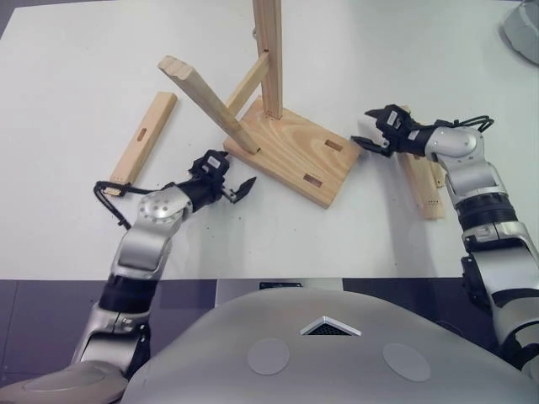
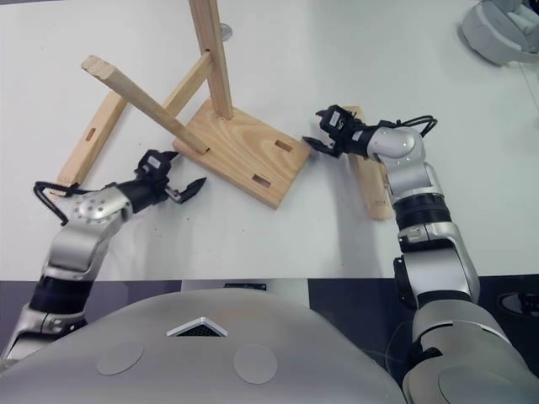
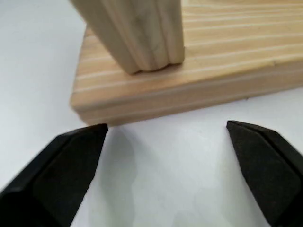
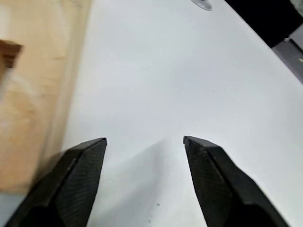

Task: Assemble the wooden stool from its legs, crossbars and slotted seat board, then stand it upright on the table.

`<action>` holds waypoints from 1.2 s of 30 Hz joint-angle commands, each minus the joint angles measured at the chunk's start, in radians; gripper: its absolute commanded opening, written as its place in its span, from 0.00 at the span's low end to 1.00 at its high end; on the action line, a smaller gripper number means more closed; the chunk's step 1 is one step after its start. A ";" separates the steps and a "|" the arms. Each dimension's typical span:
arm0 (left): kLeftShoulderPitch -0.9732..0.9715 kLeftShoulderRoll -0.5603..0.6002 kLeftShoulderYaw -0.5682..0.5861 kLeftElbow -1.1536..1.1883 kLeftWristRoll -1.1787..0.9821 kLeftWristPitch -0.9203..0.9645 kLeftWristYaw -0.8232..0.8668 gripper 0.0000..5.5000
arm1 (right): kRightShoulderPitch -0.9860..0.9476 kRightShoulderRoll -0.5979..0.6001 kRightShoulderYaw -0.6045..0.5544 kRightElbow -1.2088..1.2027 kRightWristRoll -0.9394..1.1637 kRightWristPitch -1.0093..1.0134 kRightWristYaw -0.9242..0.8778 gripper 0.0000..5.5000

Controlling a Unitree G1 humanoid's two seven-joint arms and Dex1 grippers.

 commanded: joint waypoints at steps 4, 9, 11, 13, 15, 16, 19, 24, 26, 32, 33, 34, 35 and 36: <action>-0.199 -0.119 -0.013 0.281 0.069 -0.148 0.120 0.85 | 0.198 -0.095 -0.003 -0.394 0.103 0.176 0.164 0.56; -0.167 -0.112 0.005 0.268 0.065 -0.186 0.101 0.85 | 0.252 -0.060 -0.031 -0.501 0.078 0.232 0.053 0.56; -0.171 -0.104 0.034 0.279 0.064 -0.206 0.112 0.85 | 0.294 -0.056 -0.089 -0.568 0.099 0.273 -0.009 0.56; -0.174 -0.107 0.082 0.289 0.063 -0.241 0.150 0.85 | 0.316 -0.054 -0.229 -0.612 0.112 0.313 -0.133 0.56; -0.145 -0.113 0.136 0.264 0.065 -0.275 0.203 0.85 | 0.331 -0.051 -0.373 -0.656 0.159 0.356 -0.219 0.56; -0.111 -0.117 0.171 0.224 0.058 -0.287 0.229 0.85 | 0.350 -0.051 -0.446 -0.673 0.190 0.384 -0.249 0.56; -0.008 -0.158 0.274 0.068 -0.009 -0.285 0.288 0.85 | 0.474 -0.080 -0.592 -0.651 0.241 0.503 -0.266 0.56; 0.027 -0.181 0.258 -0.033 -0.003 -0.220 0.310 0.85 | 0.540 -0.054 -0.539 -0.606 0.244 0.630 -0.262 0.56; 0.018 -0.189 0.249 -0.048 -0.007 -0.195 0.310 0.85 | 0.538 -0.048 -0.501 -0.616 0.239 0.649 -0.256 0.56; 0.003 -0.191 0.238 -0.062 -0.003 -0.159 0.310 0.85 | 0.518 -0.059 -0.420 -0.627 0.203 0.700 -0.270 0.56; 0.001 -0.191 0.239 -0.064 -0.003 -0.156 0.311 0.85 | 0.514 -0.058 -0.416 -0.633 0.201 0.721 -0.280 0.56; 0.000 -0.191 0.240 -0.067 -0.003 -0.153 0.311 0.85 | 0.509 -0.055 -0.417 -0.636 0.200 0.739 -0.293 0.56; -0.001 -0.190 0.240 -0.072 -0.002 -0.149 0.312 0.85 | 0.504 -0.051 -0.422 -0.637 0.205 0.763 -0.306 0.56; -0.001 -0.190 0.240 -0.079 -0.002 -0.144 0.312 0.85 | 0.500 -0.047 -0.427 -0.640 0.208 0.783 -0.319 0.52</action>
